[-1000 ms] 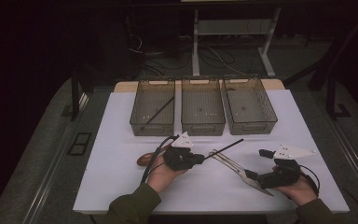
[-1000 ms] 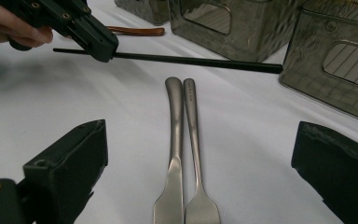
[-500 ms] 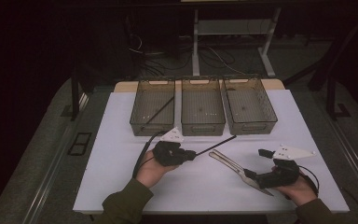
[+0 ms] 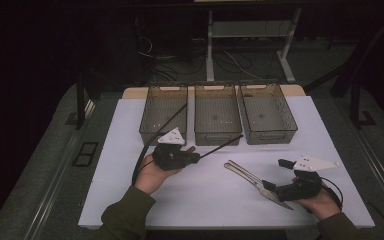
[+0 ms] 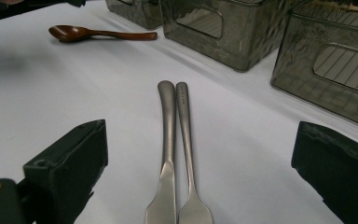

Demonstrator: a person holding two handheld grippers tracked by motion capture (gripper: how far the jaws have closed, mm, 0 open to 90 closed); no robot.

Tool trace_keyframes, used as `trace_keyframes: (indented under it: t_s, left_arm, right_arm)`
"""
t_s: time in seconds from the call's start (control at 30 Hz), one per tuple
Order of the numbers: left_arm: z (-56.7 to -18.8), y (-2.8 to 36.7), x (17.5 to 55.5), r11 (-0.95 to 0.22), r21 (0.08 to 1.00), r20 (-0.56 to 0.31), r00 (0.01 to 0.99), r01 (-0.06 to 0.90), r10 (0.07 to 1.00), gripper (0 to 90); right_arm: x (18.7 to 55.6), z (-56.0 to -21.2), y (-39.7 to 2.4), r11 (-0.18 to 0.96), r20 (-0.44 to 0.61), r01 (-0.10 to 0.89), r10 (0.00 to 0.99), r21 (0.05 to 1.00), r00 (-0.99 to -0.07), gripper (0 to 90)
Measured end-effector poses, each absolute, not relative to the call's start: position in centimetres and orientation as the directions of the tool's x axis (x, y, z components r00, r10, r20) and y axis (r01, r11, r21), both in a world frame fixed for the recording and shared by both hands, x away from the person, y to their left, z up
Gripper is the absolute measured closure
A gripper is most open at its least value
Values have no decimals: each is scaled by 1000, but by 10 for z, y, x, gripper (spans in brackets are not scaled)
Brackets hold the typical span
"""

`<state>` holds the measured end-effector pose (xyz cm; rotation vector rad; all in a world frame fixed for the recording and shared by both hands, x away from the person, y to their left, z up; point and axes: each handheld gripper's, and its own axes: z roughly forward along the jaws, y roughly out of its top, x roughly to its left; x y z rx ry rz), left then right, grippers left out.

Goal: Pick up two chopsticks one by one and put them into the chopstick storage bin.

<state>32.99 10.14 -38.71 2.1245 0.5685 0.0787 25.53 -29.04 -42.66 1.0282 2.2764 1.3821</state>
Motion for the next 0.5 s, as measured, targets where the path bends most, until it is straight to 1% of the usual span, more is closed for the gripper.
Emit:
trace_keyframes:
  t_s: [0.5]
  left_arm:
    - [-373,146,347,-402,823,-148,834,401,531,851]
  right_arm:
    - [255,-427,-291,284,113,426,706,859,-699,31]
